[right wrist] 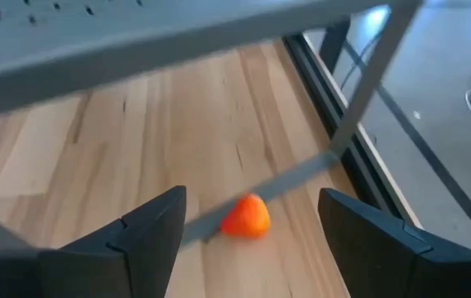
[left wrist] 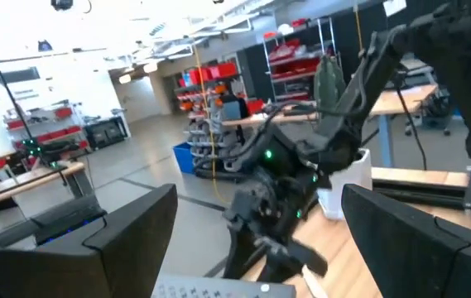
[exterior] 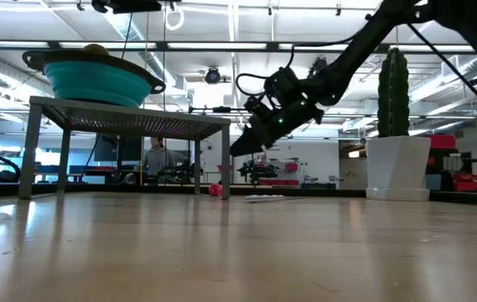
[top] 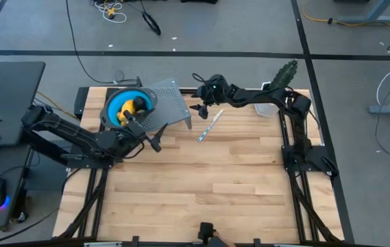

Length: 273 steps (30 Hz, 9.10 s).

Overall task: Pick & Place Fruit
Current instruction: Adjust the shelf

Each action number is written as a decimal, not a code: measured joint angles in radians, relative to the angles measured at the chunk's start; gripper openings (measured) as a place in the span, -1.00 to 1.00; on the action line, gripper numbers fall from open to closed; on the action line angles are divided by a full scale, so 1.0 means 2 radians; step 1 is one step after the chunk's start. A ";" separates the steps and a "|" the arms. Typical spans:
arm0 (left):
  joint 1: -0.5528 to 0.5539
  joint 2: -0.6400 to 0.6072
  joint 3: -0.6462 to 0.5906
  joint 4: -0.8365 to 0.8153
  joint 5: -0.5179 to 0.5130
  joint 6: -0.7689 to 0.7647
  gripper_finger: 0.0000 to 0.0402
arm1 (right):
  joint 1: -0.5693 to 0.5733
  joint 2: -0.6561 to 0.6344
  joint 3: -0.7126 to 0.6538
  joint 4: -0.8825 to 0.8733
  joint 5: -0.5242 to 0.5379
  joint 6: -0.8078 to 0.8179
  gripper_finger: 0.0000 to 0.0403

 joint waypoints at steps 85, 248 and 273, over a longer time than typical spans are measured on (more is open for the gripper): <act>-0.012 0.000 0.000 -0.015 -0.009 -0.079 0.74 | 0.046 0.009 0.129 -0.341 0.126 -0.009 0.14; 0.053 0.181 0.214 -0.534 0.216 -0.364 0.74 | 0.019 -0.129 0.103 -0.406 -0.083 -0.092 0.14; 0.122 0.184 0.188 -0.562 0.253 -0.390 0.74 | 0.052 -0.129 -0.064 -0.259 0.076 -0.061 0.13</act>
